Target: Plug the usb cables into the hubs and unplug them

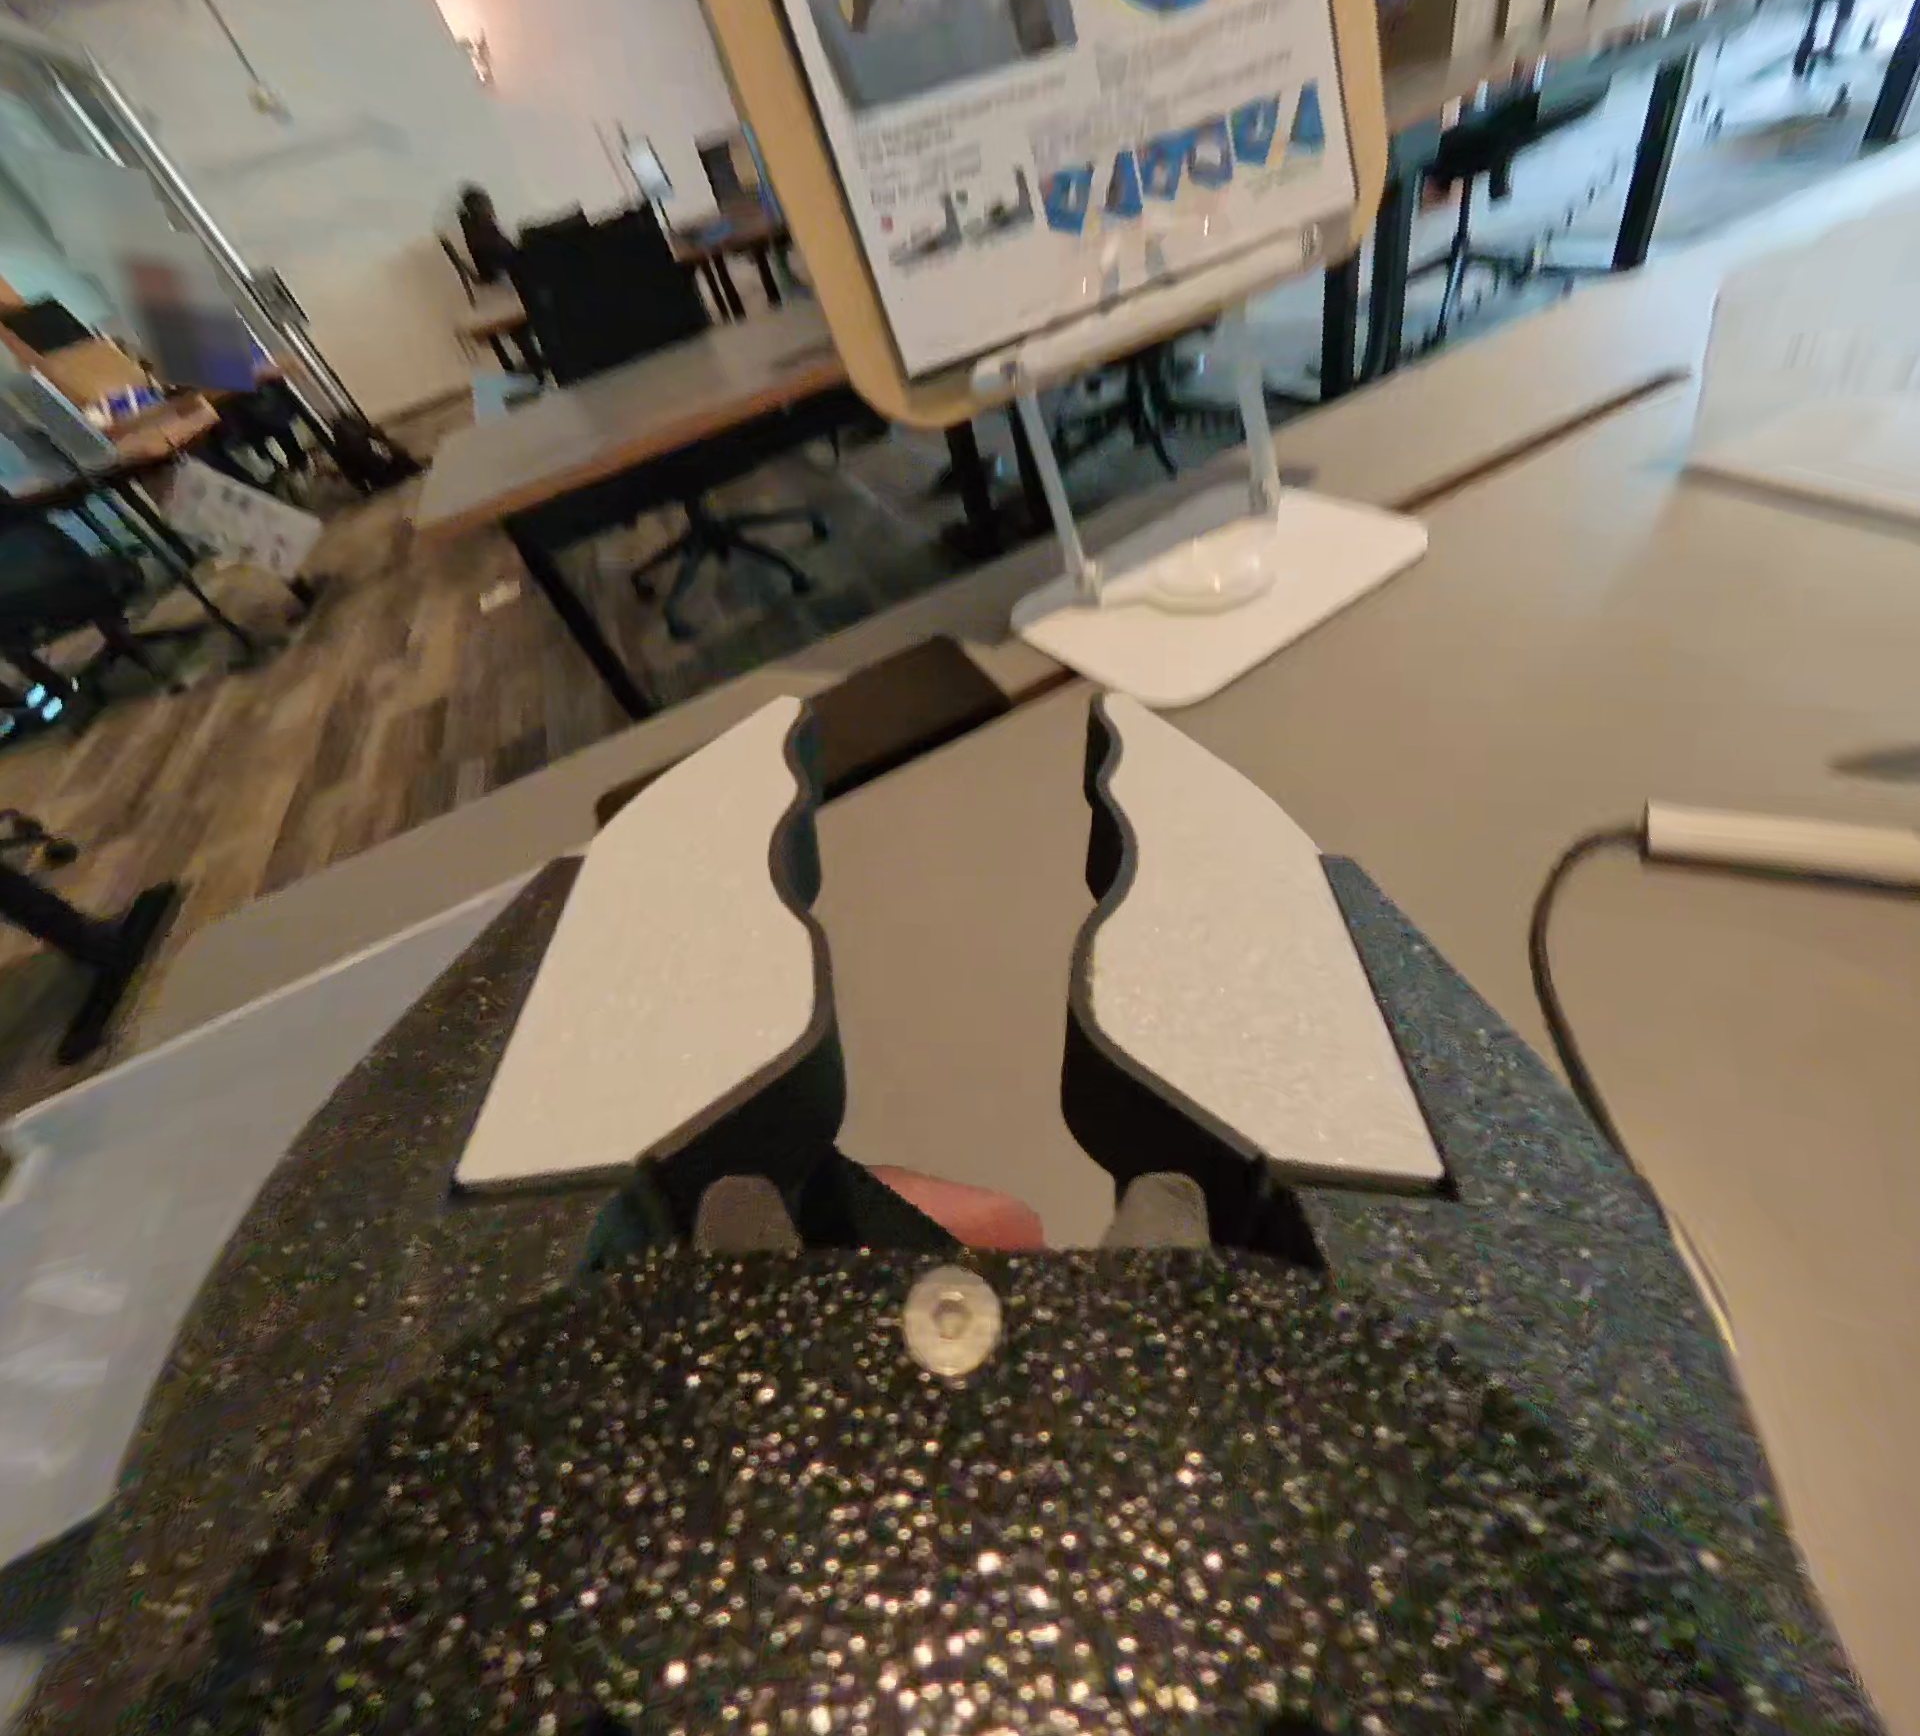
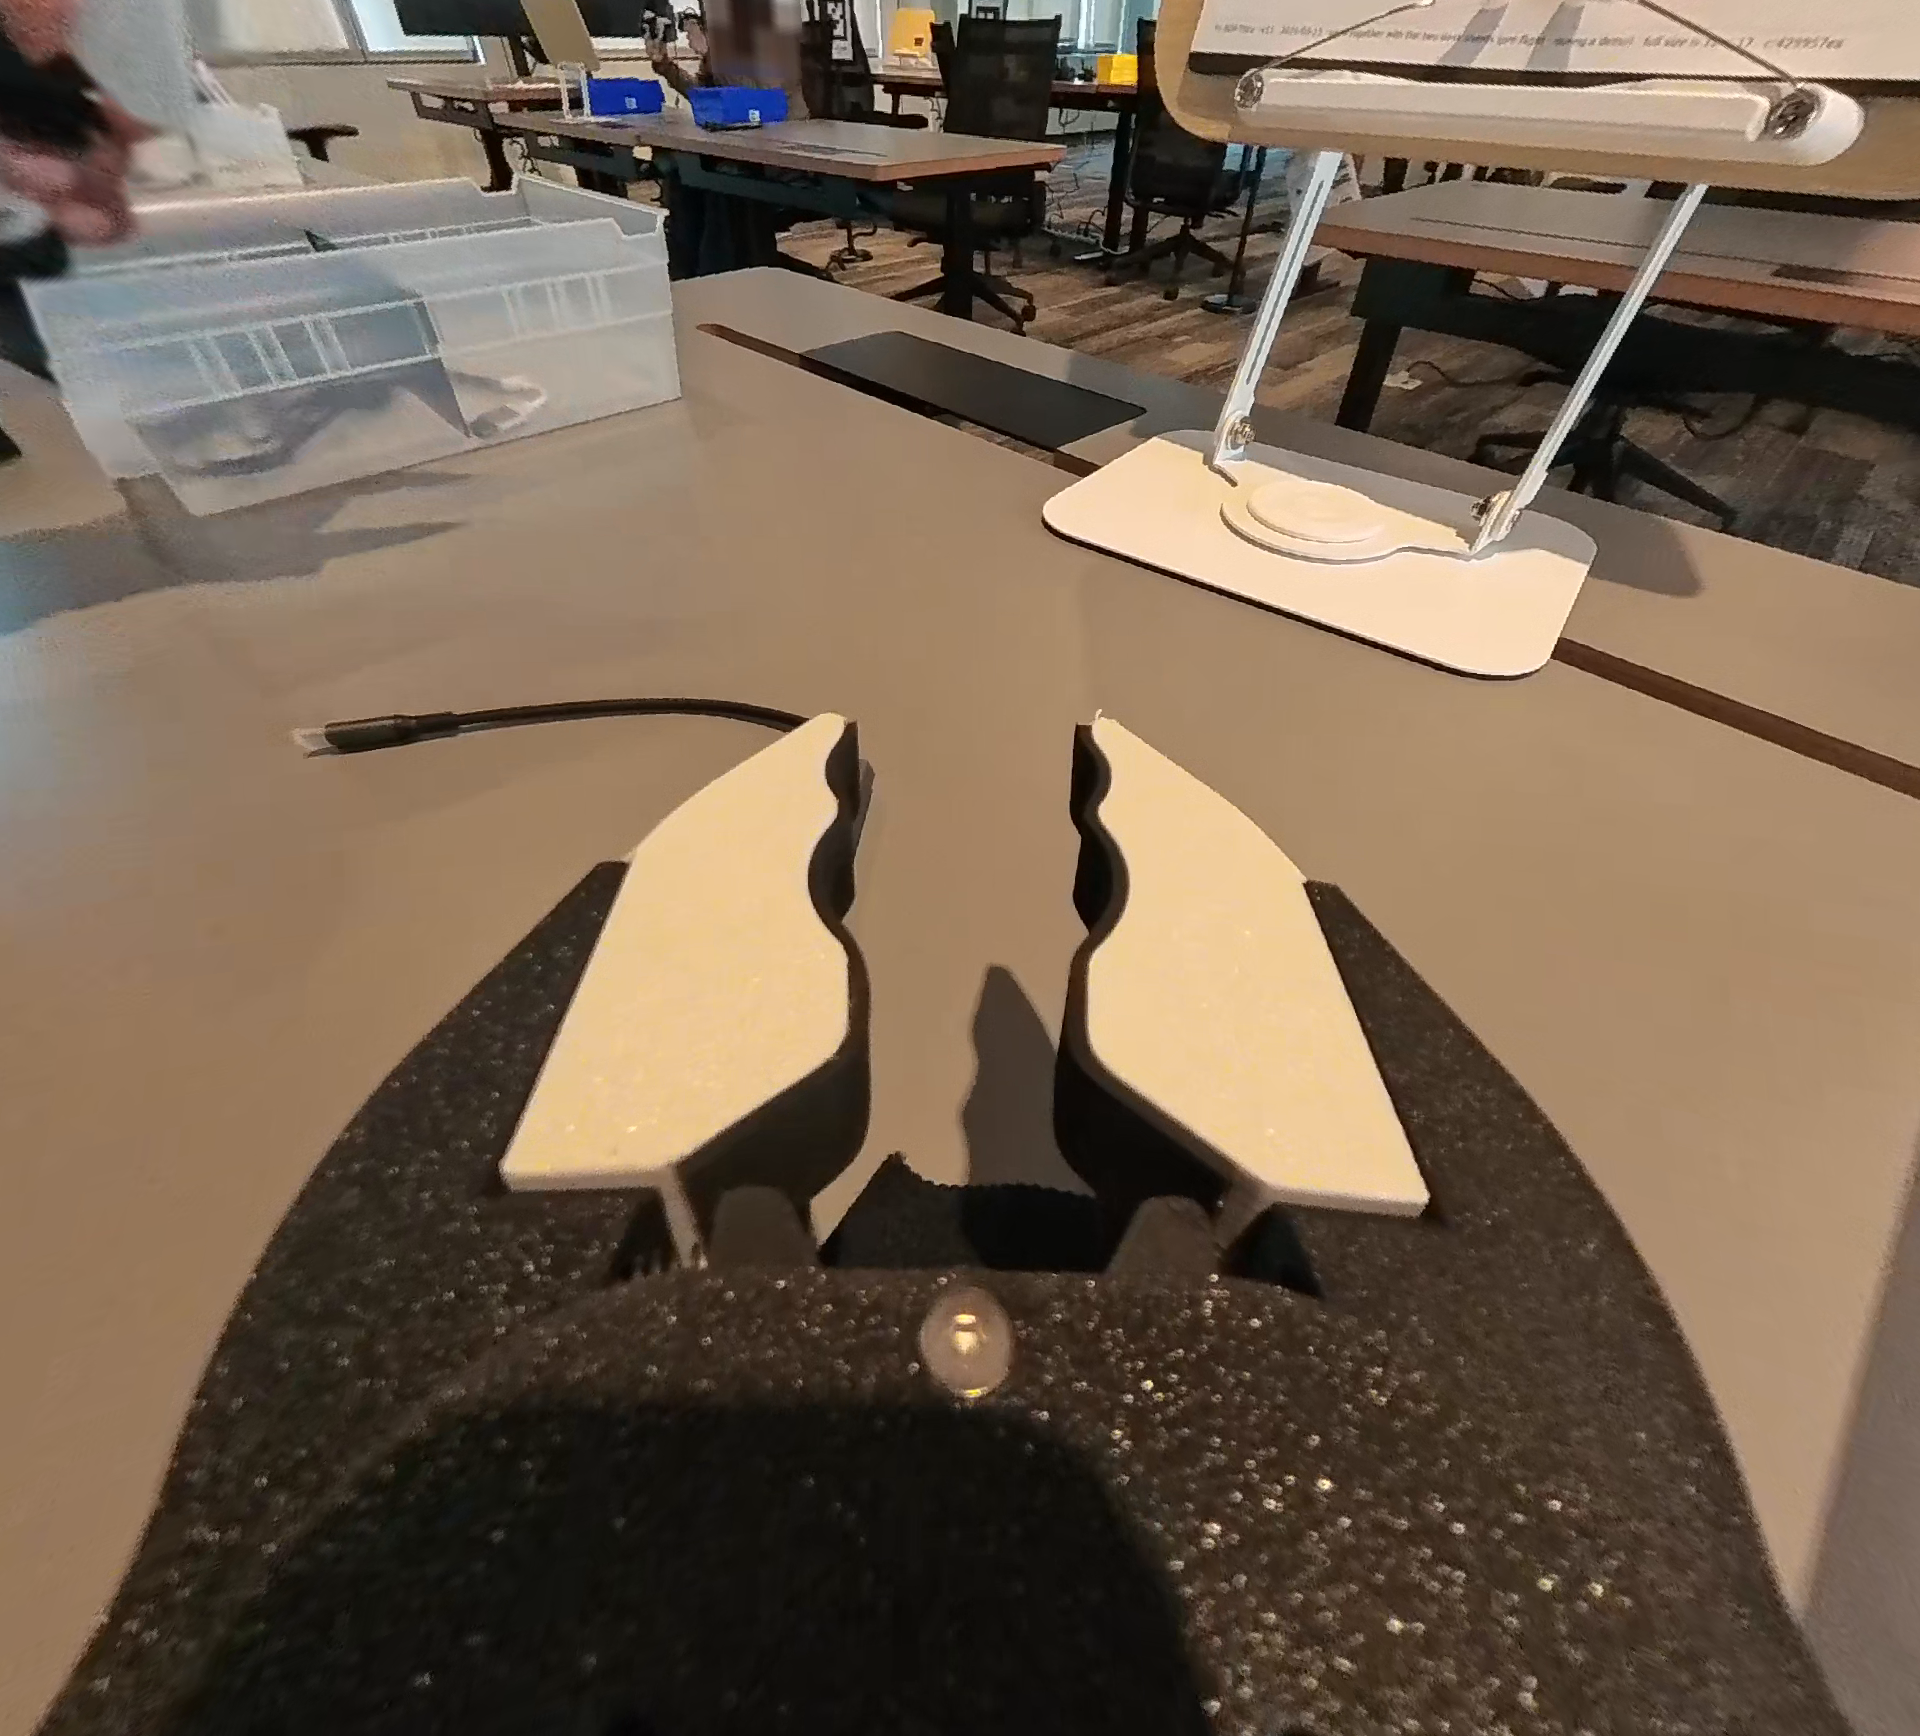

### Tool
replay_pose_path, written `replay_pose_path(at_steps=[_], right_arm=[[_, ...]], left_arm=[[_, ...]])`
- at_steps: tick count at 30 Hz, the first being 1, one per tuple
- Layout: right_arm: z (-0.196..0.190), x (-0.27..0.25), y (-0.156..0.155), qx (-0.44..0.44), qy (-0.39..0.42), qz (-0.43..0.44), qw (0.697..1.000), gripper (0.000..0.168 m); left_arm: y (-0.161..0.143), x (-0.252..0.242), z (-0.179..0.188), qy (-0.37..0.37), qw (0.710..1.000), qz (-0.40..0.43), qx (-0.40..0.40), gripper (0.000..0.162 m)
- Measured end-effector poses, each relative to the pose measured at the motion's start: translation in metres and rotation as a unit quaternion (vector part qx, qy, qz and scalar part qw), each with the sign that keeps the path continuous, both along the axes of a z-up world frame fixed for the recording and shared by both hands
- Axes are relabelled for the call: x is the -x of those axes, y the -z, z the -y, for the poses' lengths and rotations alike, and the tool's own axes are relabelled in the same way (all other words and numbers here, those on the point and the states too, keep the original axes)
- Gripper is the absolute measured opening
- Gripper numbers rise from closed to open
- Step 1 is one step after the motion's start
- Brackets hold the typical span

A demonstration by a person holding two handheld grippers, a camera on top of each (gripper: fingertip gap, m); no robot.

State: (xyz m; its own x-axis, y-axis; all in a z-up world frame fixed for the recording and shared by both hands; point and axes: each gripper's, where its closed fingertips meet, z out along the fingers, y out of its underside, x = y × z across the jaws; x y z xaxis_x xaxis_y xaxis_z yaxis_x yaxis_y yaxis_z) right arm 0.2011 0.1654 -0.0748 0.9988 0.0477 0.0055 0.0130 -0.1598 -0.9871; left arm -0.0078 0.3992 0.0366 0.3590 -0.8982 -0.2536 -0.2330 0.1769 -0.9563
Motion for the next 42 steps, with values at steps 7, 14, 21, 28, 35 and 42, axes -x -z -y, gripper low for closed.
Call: replay_pose_path(at_steps=[7,14,21,28,35,42], right_arm=[[0.000,0.002,0.000,0.002,-0.006,-0.001,1.000,0.039],[0.000,0.003,0.001,0.004,-0.009,-0.001,1.000,0.039],[0.000,0.003,0.001,0.006,-0.009,-0.001,1.000,0.039],[-0.001,0.006,0.004,0.015,-0.014,0.011,1.000,0.038],[-0.001,0.006,0.004,0.016,-0.015,0.009,1.000,0.038],[-0.001,0.006,0.004,0.017,-0.014,0.010,1.000,0.038]], left_arm=[[-0.011,0.111,-0.032,-0.062,0.968,-0.242,-0.018,0.051],[-0.009,0.166,-0.065,-0.016,0.943,-0.324,0.077,0.052],[0.032,0.166,-0.108,0.046,0.905,-0.389,0.167,0.052],[0.068,0.158,-0.124,0.027,0.892,-0.383,0.238,0.052],[0.097,0.168,-0.121,0.022,0.872,-0.422,0.246,0.053],[0.098,0.172,-0.124,0.018,0.868,-0.433,0.242,0.053]])
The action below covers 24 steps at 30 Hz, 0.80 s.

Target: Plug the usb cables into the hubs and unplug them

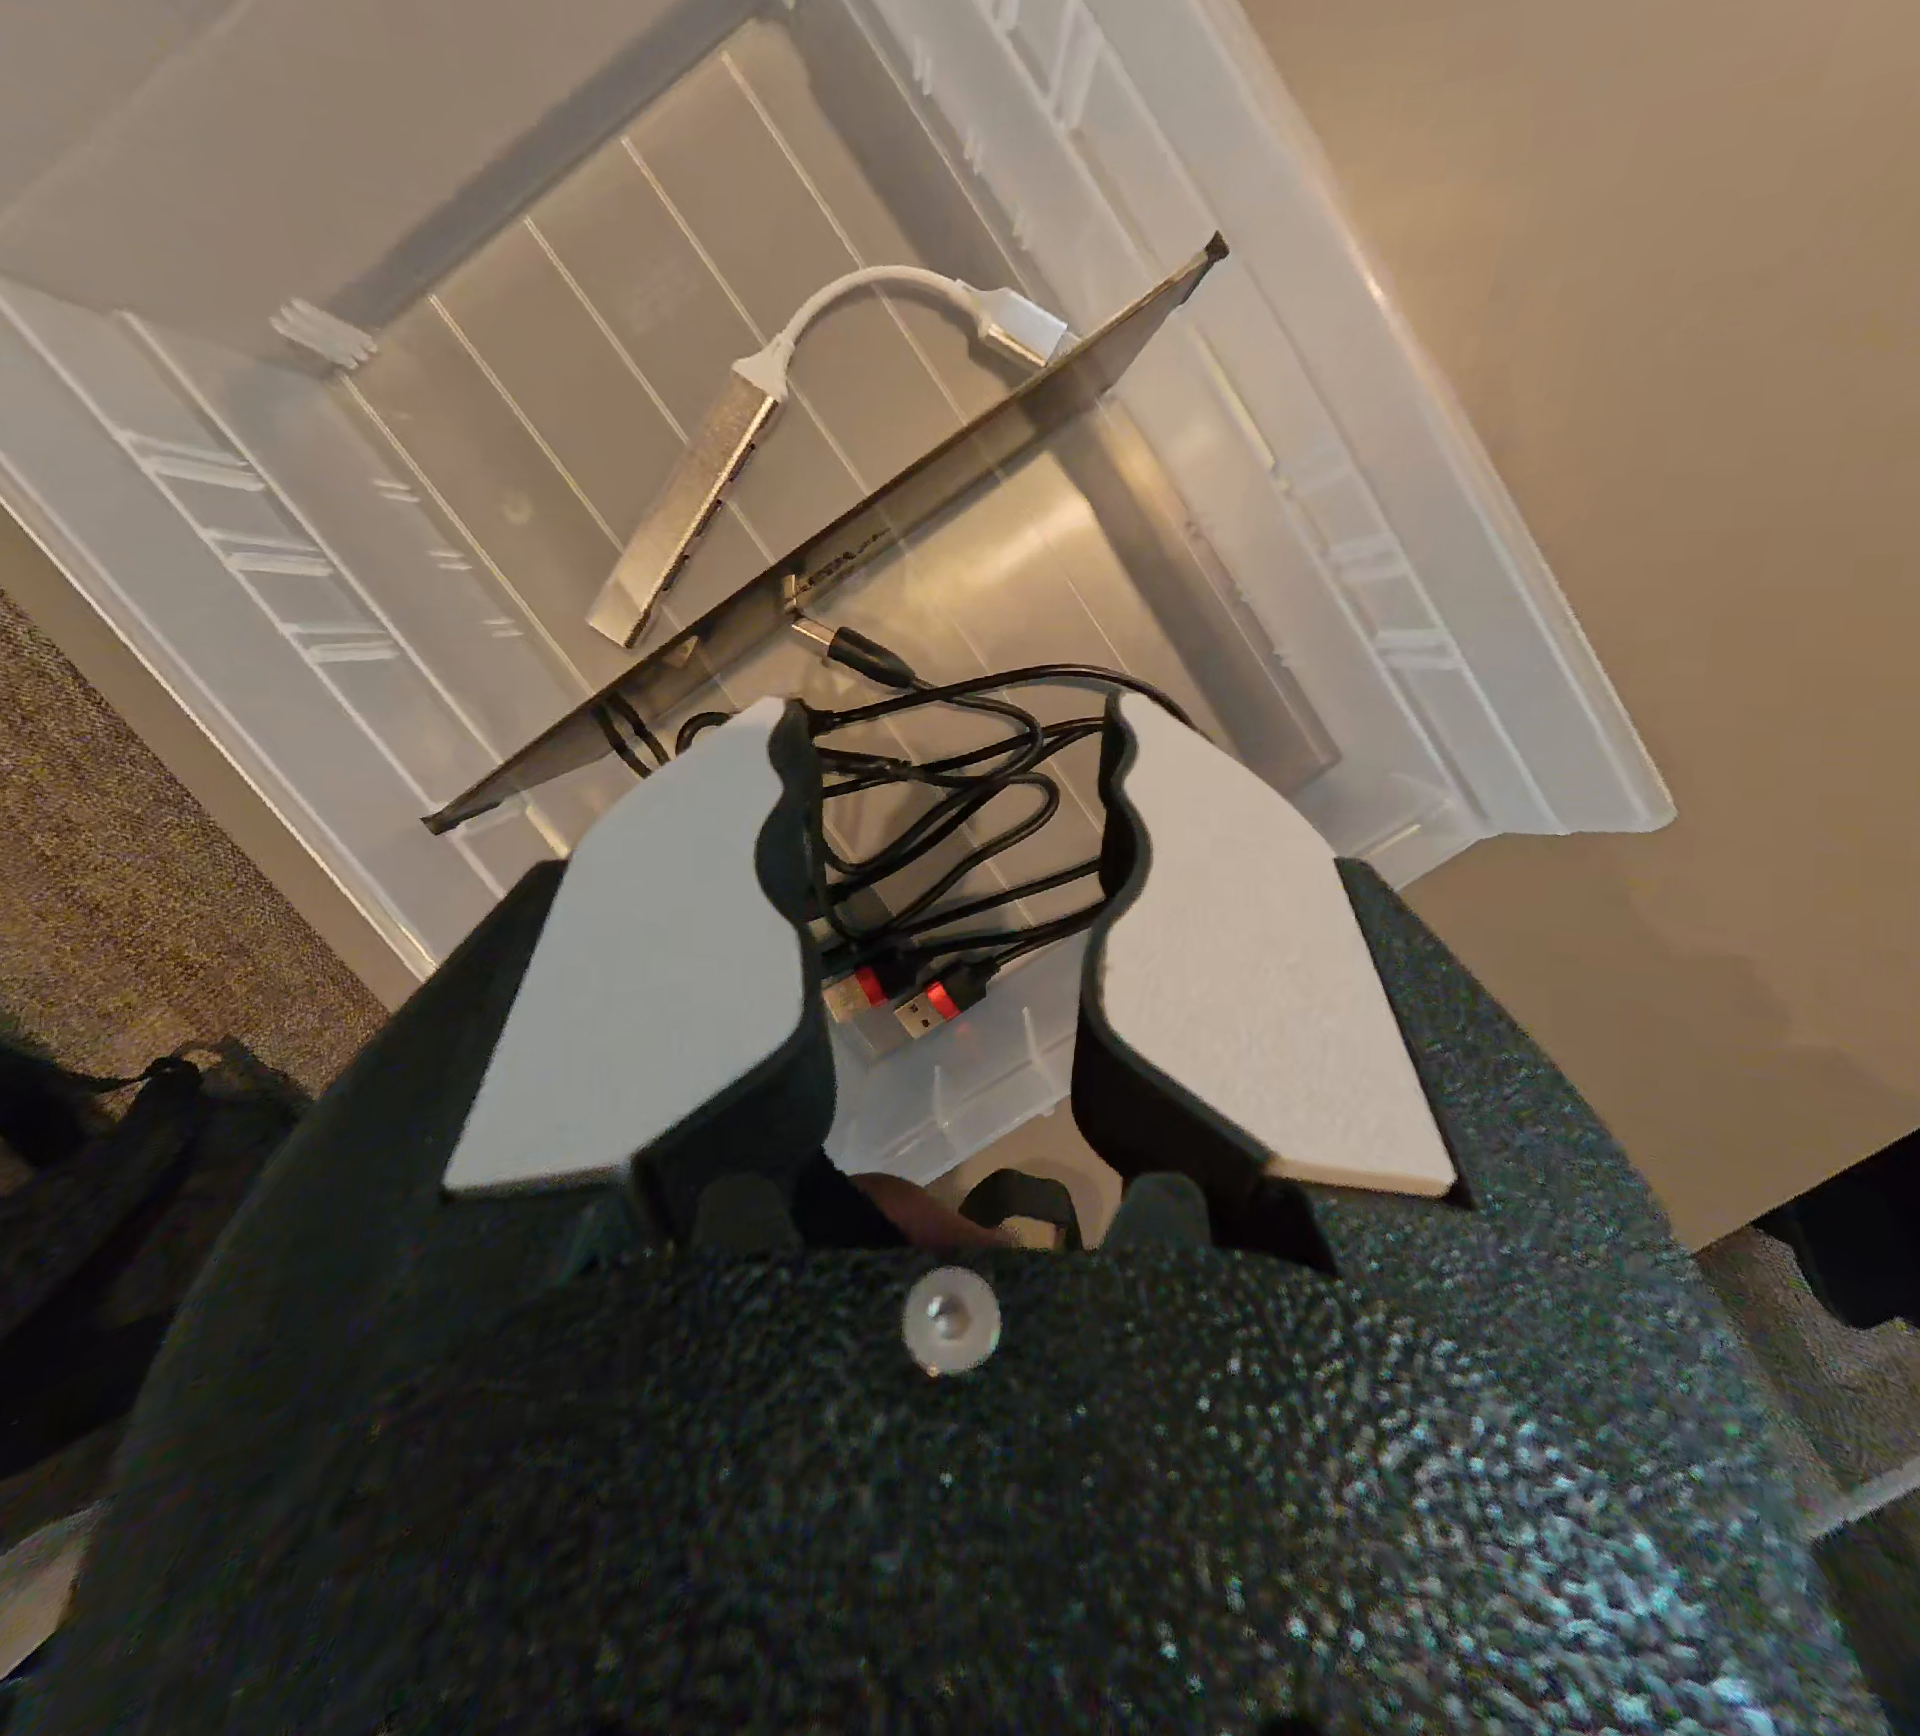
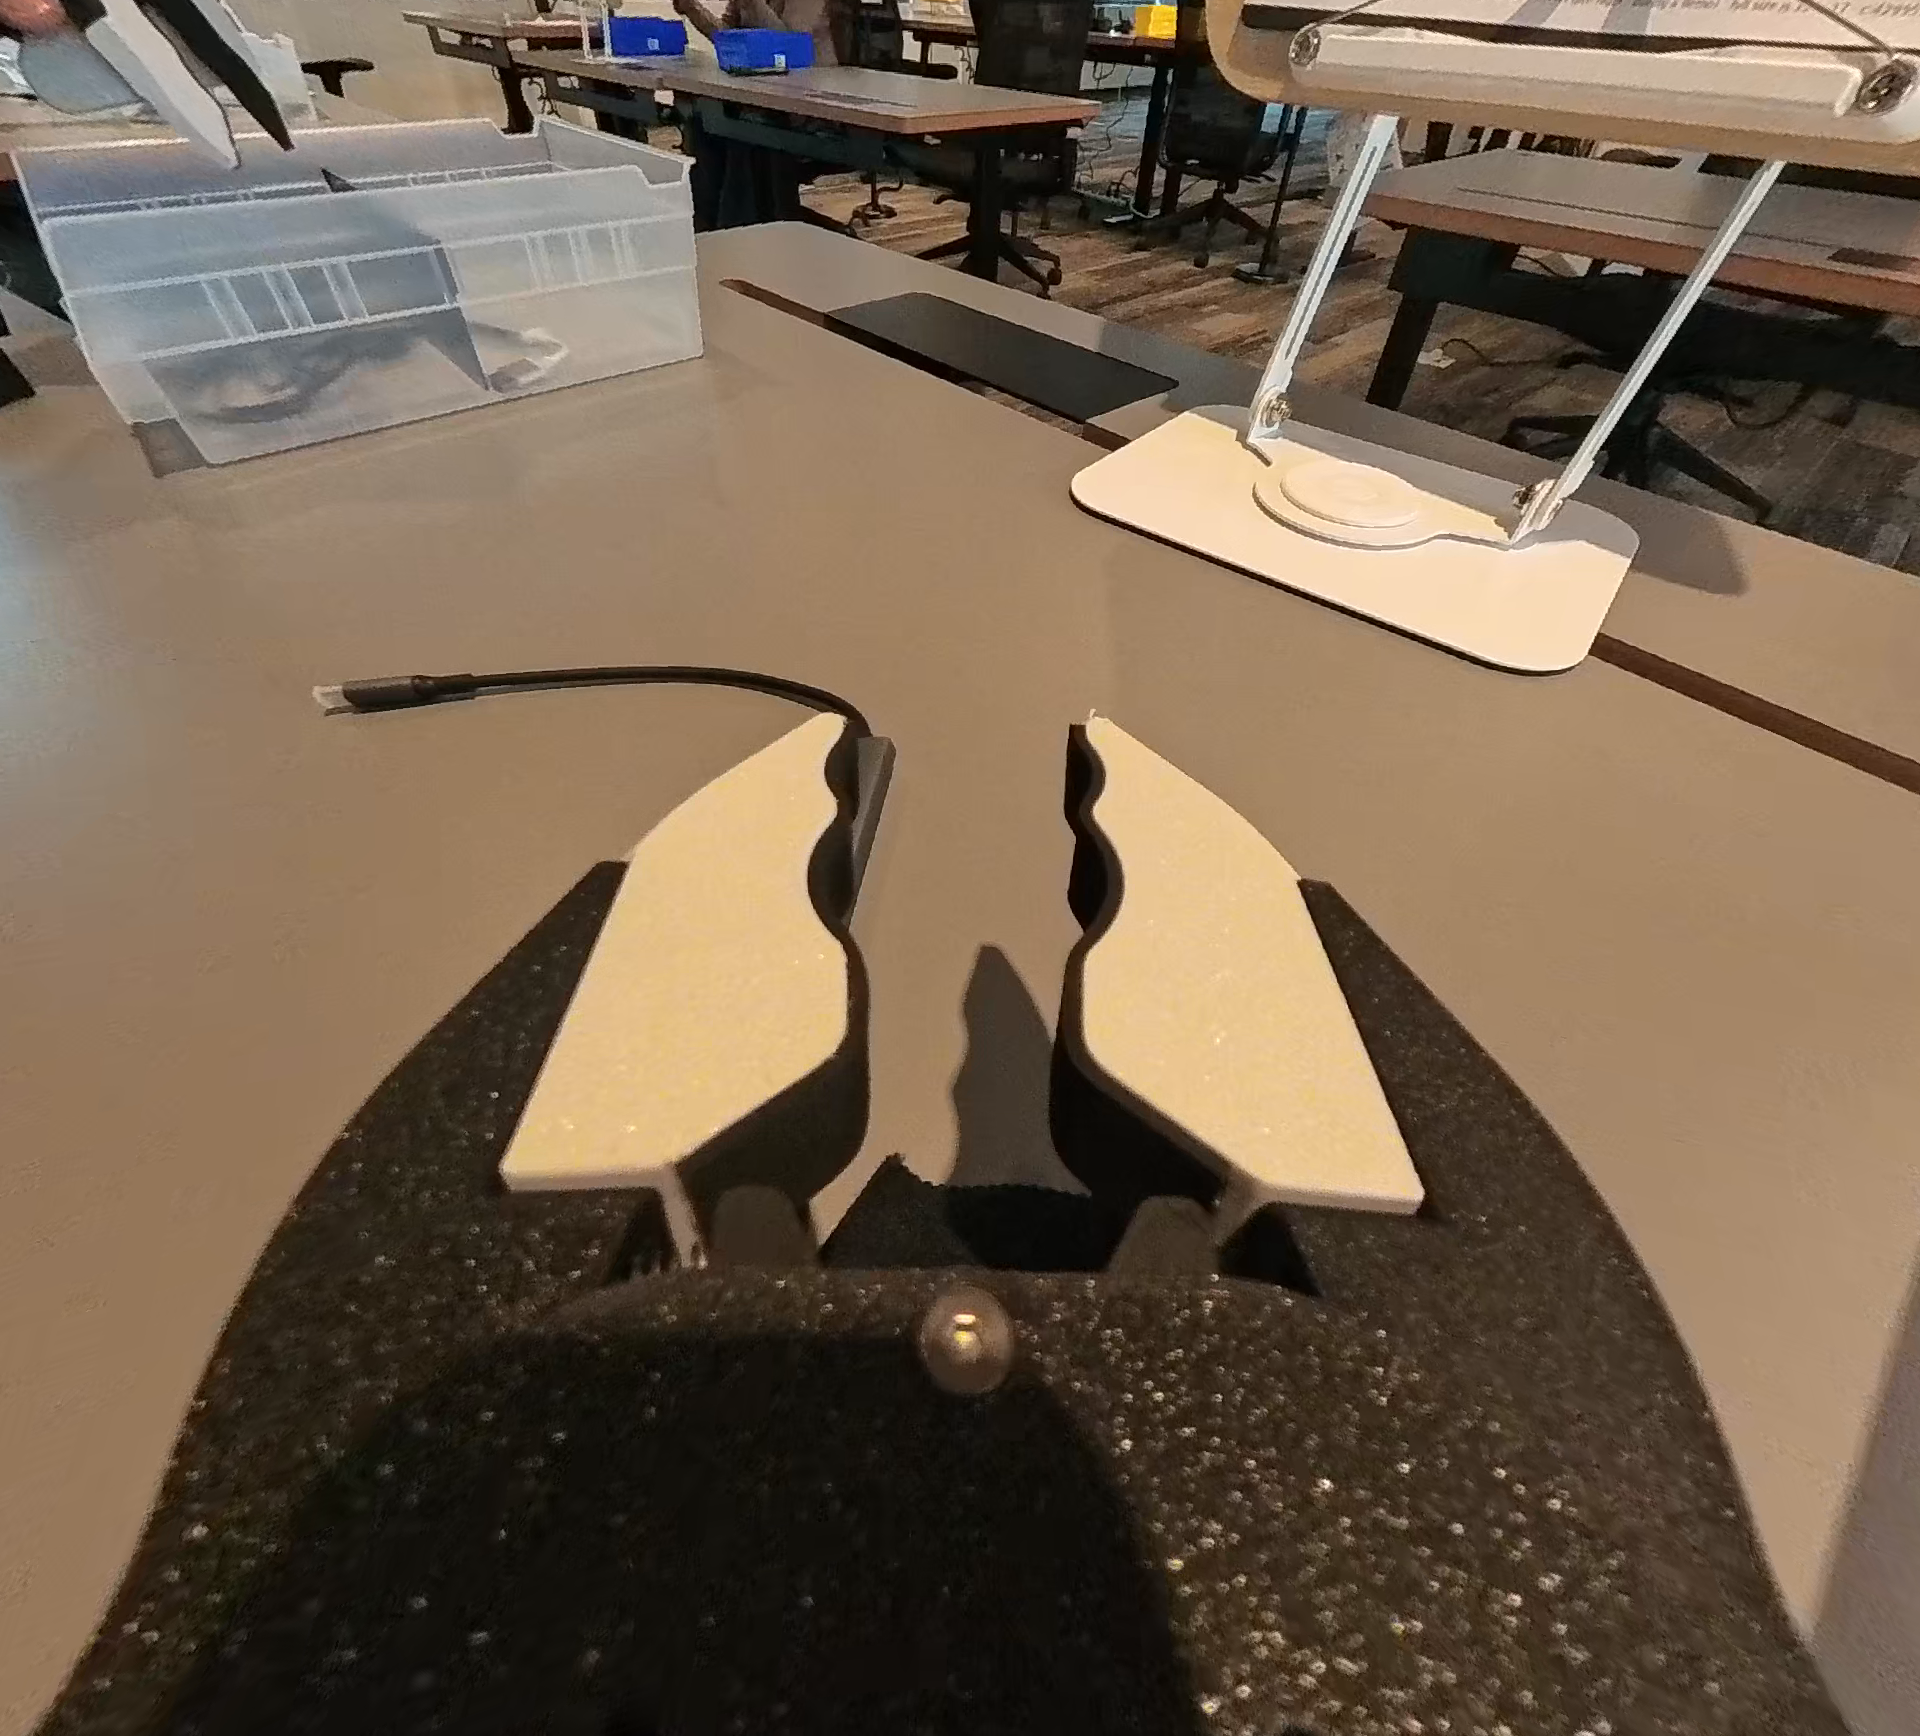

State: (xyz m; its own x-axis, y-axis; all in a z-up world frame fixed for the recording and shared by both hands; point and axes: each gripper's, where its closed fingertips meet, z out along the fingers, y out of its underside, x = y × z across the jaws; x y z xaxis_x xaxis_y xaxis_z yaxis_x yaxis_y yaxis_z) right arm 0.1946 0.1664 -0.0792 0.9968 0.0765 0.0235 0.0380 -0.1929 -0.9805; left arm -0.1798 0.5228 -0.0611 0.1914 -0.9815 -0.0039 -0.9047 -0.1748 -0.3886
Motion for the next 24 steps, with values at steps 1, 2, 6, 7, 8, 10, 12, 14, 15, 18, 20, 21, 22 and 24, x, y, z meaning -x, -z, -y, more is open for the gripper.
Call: replay_pose_path(at_steps=[1,2,6,7,8,10,12,14,15,18,20,21,22,24], right_arm=[[0.000,0.000,0.000,0.000,0.000,-0.001,1.000,0.038],[0.000,0.000,0.000,0.000,0.001,-0.001,1.000,0.038],[0.000,0.000,0.000,-0.001,0.001,0.000,1.000,0.038],[0.000,0.000,0.000,-0.001,0.001,0.000,1.000,0.038],[0.000,0.000,0.000,0.000,0.001,0.001,1.000,0.038],[0.000,0.000,0.000,0.000,0.001,0.001,1.000,0.038],[0.000,0.000,0.000,0.000,0.001,0.002,1.000,0.038],[0.000,0.000,0.000,0.000,0.002,0.003,1.000,0.038],[0.000,0.000,0.000,0.000,0.002,0.003,1.000,0.038],[0.000,0.000,0.000,0.000,0.004,0.003,1.000,0.038],[0.000,-0.001,0.000,0.000,0.004,0.004,1.000,0.038],[0.000,-0.001,0.000,0.000,0.005,0.004,1.000,0.038],[0.000,-0.001,0.000,0.000,0.005,0.005,1.000,0.038],[0.000,0.000,0.000,0.001,0.005,0.006,1.000,0.038]], left_arm=[[0.000,0.001,0.000,0.000,1.000,-0.002,0.000,0.053],[0.000,0.002,0.000,0.000,1.000,-0.004,-0.001,0.053],[0.000,0.007,-0.002,-0.003,1.000,-0.012,-0.006,0.054],[0.000,0.009,-0.002,-0.004,1.000,-0.014,-0.007,0.054],[0.000,0.010,-0.002,-0.005,1.000,-0.015,-0.007,0.054],[0.001,0.014,-0.002,-0.007,1.000,-0.018,-0.009,0.054],[0.002,0.016,-0.001,-0.009,1.000,-0.019,-0.010,0.054],[0.004,0.018,0.000,-0.009,1.000,-0.021,-0.009,0.054],[0.005,0.020,0.000,-0.009,1.000,-0.024,-0.009,0.054],[0.008,0.024,-0.001,-0.010,0.999,-0.032,-0.011,0.054],[0.009,0.025,-0.002,-0.009,0.999,-0.034,-0.013,0.053],[0.010,0.026,-0.003,-0.006,0.999,-0.038,-0.015,0.053],[0.012,0.026,-0.003,0.000,0.999,-0.043,-0.018,0.053],[0.017,0.028,-0.006,0.021,0.998,-0.057,-0.032,0.053]])
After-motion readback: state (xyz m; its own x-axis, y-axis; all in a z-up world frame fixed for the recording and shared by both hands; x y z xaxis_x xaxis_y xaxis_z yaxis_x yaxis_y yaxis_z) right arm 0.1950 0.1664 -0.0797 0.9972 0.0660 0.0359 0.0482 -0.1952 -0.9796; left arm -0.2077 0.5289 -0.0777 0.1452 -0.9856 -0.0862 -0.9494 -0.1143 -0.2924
